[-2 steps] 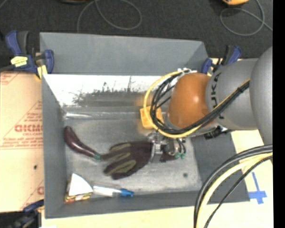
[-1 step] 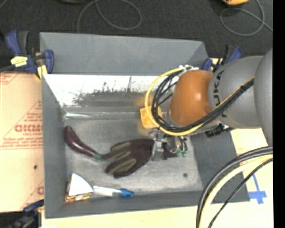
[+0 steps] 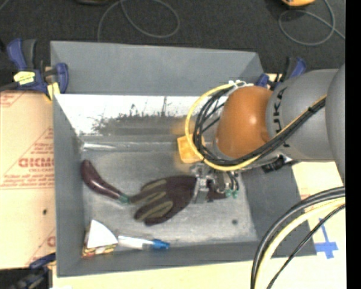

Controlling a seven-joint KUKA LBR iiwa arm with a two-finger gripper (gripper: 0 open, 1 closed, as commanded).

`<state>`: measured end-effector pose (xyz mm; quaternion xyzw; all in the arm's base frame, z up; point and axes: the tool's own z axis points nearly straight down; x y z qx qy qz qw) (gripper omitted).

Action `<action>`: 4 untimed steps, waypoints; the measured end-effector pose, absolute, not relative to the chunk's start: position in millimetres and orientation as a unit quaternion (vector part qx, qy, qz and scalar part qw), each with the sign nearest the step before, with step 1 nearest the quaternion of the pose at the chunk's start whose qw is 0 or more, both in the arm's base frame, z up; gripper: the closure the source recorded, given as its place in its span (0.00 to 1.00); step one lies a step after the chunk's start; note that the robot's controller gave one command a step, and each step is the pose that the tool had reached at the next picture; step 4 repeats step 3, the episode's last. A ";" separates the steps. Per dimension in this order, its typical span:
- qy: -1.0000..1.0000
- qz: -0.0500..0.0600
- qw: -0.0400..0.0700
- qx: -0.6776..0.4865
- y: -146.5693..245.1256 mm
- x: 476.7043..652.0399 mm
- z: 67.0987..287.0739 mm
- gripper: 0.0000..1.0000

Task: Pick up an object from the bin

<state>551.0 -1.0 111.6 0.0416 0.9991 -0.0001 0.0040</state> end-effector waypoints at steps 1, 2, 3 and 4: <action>0.999 0.000 0.002 0.042 -1.1 549.7 132.0 1.00; 0.999 0.000 0.005 0.042 -1.2 551.4 154.2 1.00; 0.999 0.000 0.006 0.041 -1.3 552.1 169.5 1.00; 0.999 0.000 0.006 0.041 -1.3 552.1 169.5 1.00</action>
Offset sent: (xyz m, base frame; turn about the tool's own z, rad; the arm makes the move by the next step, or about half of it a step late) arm -0.0001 0.0000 0.0779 0.0000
